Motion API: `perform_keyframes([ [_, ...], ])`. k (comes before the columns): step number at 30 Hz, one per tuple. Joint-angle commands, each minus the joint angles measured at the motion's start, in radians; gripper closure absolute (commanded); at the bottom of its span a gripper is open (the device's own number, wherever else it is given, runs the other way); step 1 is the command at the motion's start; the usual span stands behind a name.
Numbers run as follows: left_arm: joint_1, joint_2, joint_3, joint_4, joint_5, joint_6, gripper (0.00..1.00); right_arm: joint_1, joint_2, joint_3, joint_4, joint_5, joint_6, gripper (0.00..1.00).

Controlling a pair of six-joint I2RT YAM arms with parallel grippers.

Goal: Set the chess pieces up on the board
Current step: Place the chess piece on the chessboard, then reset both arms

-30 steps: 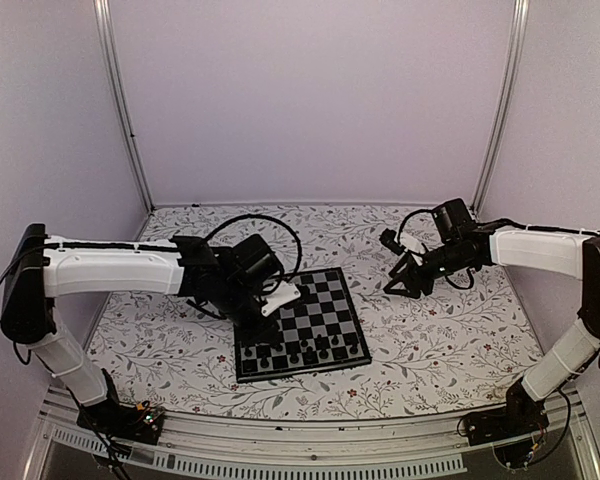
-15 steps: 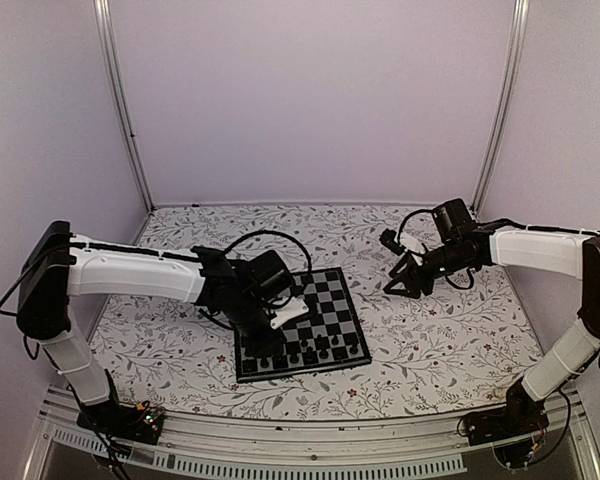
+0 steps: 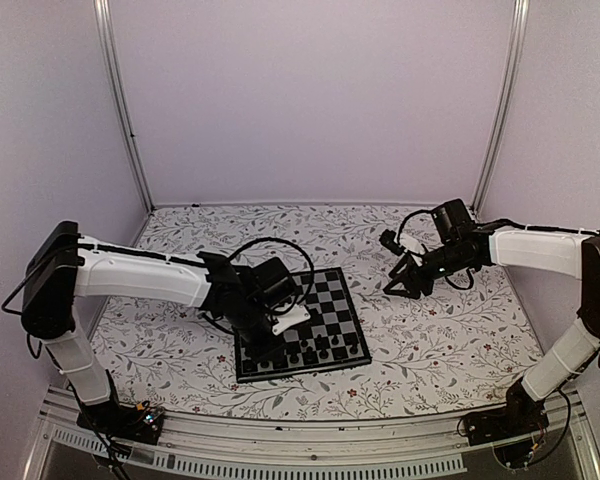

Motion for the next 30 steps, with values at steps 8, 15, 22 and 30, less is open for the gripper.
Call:
perform_keyframes([
  [8, -0.025, -0.042, 0.033, 0.003, -0.01, -0.027, 0.78, -0.004, -0.006, 0.005, 0.001, -0.007, 0.006, 0.44],
  [15, -0.006, -0.135, 0.113, -0.047, -0.117, -0.011, 0.76, -0.004, -0.052, 0.087, -0.06, 0.013, 0.022, 0.44],
  [22, 0.13, -0.264, 0.151, 0.028, -0.369, 0.014, 0.56, -0.006, -0.153, 0.161, -0.075, 0.151, 0.043, 0.37],
  [30, 0.29, -0.381, 0.116, 0.271, -0.55, 0.059, 0.3, -0.104, -0.278, 0.253, -0.05, 0.259, 0.153, 0.04],
])
